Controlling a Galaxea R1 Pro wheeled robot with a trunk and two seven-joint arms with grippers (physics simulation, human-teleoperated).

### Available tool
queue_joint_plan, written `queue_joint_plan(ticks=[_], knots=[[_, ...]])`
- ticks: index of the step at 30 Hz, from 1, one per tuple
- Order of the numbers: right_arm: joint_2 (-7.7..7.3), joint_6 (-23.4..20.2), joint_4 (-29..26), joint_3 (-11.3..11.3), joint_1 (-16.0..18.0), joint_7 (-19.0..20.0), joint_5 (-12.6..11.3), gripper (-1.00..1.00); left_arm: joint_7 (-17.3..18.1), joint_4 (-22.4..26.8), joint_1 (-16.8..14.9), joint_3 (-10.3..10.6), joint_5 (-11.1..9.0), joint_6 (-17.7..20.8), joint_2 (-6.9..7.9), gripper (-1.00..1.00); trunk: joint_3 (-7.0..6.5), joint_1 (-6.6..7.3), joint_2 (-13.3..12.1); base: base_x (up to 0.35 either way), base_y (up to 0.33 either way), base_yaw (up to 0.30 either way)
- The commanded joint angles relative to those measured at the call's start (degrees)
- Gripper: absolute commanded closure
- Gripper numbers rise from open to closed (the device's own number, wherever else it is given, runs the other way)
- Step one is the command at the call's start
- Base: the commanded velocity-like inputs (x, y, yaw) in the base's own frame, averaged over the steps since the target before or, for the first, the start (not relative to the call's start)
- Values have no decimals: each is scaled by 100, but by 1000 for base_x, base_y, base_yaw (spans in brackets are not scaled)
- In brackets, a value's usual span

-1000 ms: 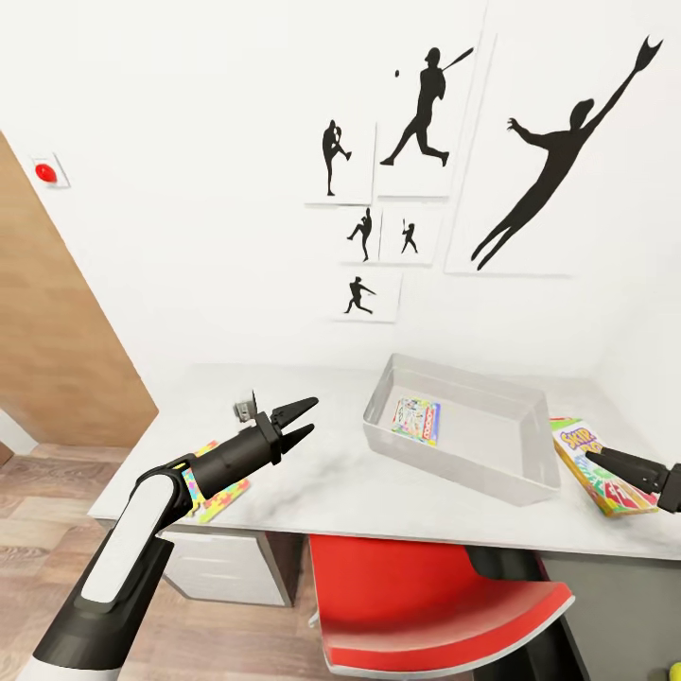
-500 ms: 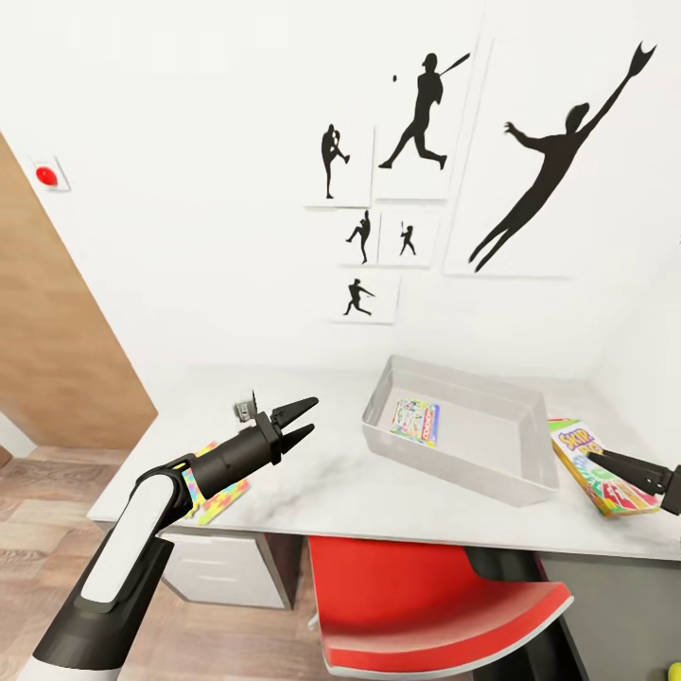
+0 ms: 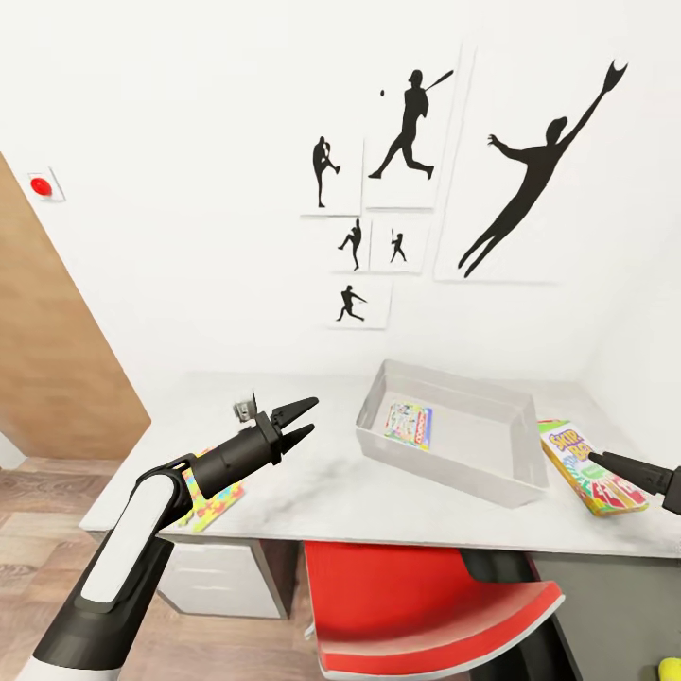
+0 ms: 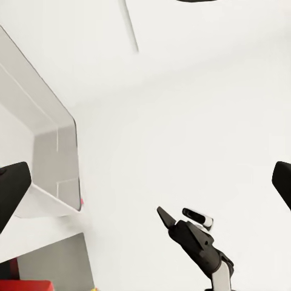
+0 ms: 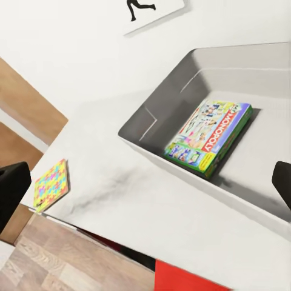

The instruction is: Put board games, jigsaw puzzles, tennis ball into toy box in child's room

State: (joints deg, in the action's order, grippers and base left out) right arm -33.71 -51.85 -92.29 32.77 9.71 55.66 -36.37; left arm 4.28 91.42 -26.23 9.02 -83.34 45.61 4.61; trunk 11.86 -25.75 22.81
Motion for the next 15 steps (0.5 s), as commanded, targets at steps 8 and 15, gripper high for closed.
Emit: queue_joint_plan(ticks=[8,15], knots=[[5,-27,0,-3,14,-1,12,-100,21,-2,-5,3,27,8,5,-100,-64,-4,11,-36,0,60],[9,-27,0,-2,18,-7,13,-100,21,-2,-5,3,28,9,5,-100,-129,-4,11,-210,0,93]])
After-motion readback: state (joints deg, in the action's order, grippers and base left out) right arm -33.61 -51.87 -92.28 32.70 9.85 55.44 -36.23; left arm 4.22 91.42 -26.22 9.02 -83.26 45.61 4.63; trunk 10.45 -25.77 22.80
